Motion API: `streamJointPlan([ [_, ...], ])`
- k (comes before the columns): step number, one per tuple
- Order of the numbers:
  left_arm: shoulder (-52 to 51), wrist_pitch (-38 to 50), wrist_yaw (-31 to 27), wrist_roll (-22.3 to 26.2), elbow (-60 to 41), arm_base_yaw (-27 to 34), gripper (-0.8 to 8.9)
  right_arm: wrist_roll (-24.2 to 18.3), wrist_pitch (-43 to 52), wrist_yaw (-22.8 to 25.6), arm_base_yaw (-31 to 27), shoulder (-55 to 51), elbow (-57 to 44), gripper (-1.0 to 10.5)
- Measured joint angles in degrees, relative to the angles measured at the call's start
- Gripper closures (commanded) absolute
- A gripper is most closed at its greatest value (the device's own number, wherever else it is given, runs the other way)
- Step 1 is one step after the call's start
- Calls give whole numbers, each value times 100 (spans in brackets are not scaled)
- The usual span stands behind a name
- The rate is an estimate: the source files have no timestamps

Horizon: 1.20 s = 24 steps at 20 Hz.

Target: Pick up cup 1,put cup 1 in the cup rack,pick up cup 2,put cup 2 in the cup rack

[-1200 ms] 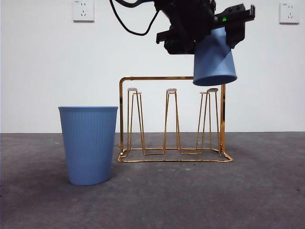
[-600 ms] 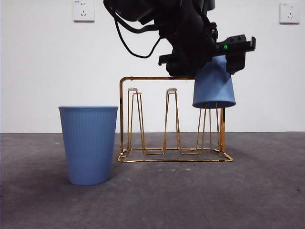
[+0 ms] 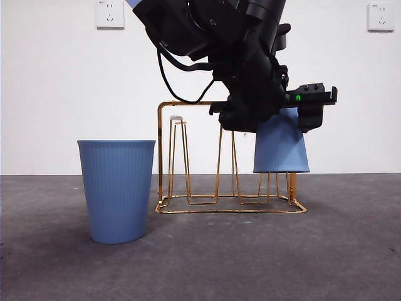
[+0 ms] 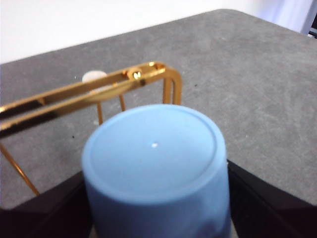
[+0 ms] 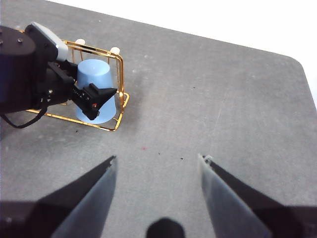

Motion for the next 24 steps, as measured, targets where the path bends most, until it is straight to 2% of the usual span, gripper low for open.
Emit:
streamJointPlan([
  [14,94,-595,105,-282,103,-35,804,0,0,0,0,-2,0,664],
  [15,92,-612,107,-286,105,-35,753,-2,0,0,0,-2,0,664],
  [18,92,-656,136,-374,114,-33,458,-2,0,0,0,0,0,664],
  [19,87,-656,199,-393,114,-26,430,-9,0,0,0,0,0,664],
  [24,63,-811,415,-479,146,-7,431,-48,0,0,0,0,0,664],
])
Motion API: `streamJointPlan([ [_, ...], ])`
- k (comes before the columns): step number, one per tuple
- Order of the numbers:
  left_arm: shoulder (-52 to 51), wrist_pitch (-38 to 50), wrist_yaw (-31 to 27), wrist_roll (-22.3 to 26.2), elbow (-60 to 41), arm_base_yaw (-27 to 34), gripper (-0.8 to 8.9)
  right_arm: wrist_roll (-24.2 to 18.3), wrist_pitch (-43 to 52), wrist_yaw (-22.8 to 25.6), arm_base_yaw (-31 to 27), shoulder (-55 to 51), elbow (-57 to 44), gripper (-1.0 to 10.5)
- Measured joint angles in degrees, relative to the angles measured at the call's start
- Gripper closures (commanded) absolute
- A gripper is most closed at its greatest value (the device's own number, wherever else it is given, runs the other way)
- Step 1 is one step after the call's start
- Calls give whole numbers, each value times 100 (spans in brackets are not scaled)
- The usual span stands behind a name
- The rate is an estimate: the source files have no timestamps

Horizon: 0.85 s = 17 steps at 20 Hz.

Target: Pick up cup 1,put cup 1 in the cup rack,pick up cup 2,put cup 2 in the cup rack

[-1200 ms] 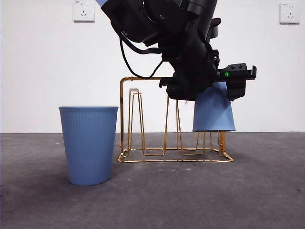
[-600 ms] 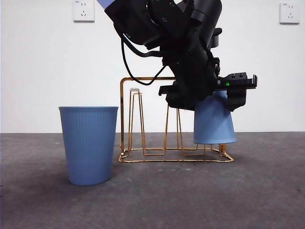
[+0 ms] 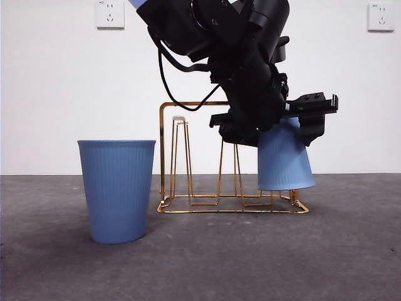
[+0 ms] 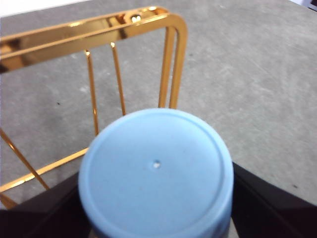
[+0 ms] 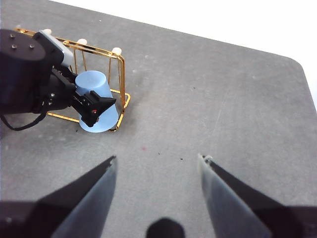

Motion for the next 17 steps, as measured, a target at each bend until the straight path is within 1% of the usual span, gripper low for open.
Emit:
streamJointPlan([
  [8,-44,-354,96,-212,42,0,430,-37,-2,0,0,-2,0,664],
  [9,-52,-391,111,-245,42,0,410,-39,-2,0,0,-2,0,666],
  [10,-59,-431,136,-258,46,0,360,-39,-2,0,0,-2,0,666],
  [11,-68,-553,184,-251,50,0,336,-42,-2,0,0,-2,0,666],
  [14,-72,-682,219,-247,33,-52,336,-70,-4,0,0,-2,0,666],
  [17,98,-977,463,-522,-70,4,337,-111,-13,0,0,-2,0,666],
])
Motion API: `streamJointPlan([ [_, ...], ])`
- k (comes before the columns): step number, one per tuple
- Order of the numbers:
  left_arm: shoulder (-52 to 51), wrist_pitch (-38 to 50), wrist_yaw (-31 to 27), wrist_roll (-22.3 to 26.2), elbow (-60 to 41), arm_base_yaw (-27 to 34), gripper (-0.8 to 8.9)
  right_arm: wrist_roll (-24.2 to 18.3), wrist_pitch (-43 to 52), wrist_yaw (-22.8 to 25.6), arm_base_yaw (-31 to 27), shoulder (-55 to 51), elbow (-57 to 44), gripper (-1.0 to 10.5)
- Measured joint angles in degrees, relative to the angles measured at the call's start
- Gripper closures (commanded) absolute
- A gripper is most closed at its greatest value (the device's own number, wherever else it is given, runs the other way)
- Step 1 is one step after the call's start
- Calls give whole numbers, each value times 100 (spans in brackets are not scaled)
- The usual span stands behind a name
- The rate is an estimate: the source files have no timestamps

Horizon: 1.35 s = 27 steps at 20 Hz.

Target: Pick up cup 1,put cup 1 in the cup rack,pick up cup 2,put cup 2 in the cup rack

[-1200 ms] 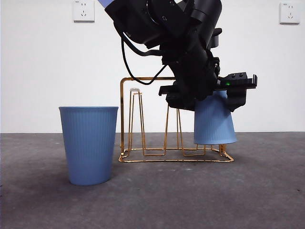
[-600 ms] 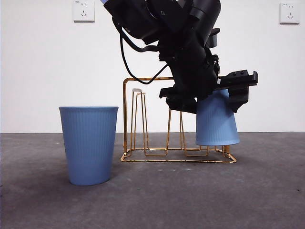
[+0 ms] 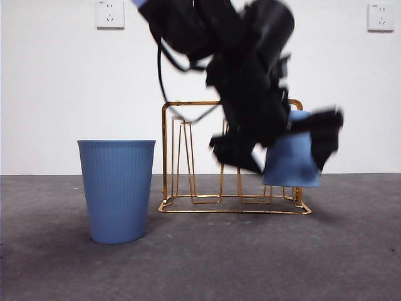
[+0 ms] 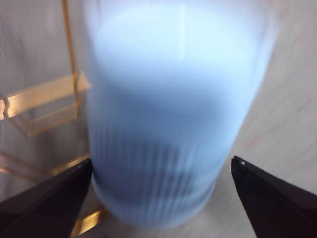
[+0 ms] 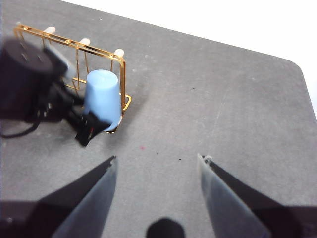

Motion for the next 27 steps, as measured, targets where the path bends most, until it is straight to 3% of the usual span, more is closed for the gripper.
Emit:
streamJointPlan([
  [10,-140,-1049,549,-186,-52,-15,342,-59,-7,0,0,0,0,666],
  [17,-1307,-2302,1818,-208,-52,-264,343,-55,17,-26,0,13,0,666],
  [22,-2710,-3163,1873,-83,-52,-442,346,11,555,-970,0,343,0,665],
  [27,-4680,-4111,861,168,-52,-442,346,149,1471,-2197,0,1333,0,663],
])
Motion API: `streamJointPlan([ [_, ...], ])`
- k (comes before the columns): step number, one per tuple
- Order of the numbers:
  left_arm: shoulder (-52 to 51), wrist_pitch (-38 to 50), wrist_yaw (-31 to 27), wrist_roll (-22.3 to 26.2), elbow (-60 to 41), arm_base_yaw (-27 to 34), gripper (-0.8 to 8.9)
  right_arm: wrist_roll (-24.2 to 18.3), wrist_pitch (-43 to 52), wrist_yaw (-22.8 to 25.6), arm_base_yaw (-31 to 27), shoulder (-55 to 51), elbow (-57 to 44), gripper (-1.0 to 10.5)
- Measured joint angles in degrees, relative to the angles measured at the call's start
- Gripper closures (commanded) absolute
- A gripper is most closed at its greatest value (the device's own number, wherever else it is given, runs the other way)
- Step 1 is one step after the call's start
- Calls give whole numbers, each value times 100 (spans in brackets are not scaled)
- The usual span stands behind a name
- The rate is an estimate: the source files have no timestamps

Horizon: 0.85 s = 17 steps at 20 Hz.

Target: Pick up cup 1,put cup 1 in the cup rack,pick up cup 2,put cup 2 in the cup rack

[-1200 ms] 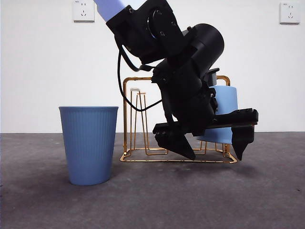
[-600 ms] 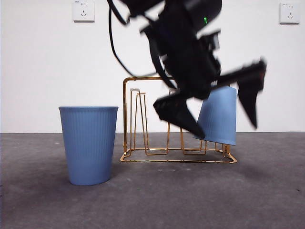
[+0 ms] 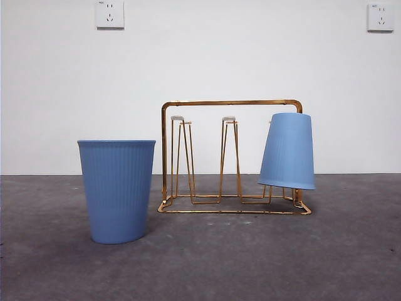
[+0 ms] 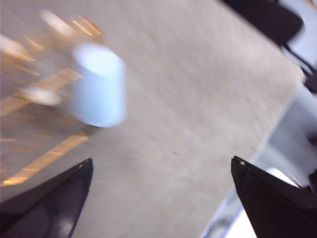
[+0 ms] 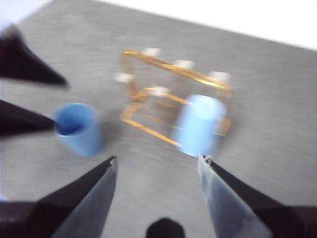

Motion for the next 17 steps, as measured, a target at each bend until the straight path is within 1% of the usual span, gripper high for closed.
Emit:
streamJointPlan([
  [4,-1414,-981,-994,92,0,0,346,114,918,-1010,0,1281,0,661],
  [6,-1939,-1392,-1311,105,0,0,346,238,1379,-1445,0,2065,0,659],
  [8,-2317,-1814,-1512,101,2,0,346,391,1838,-1843,0,2787,0,657],
  [10,-2603,-2210,-1661,98,0,0,346,544,2253,-1961,52,3458,0,652],
  [13,-2887,-2514,-1770,79,0,0,346,767,2671,-1989,227,4347,0,534],
  [17,-2979,-2629,-1781,61,0,0,346,994,3246,-1932,531,5034,0,537],
])
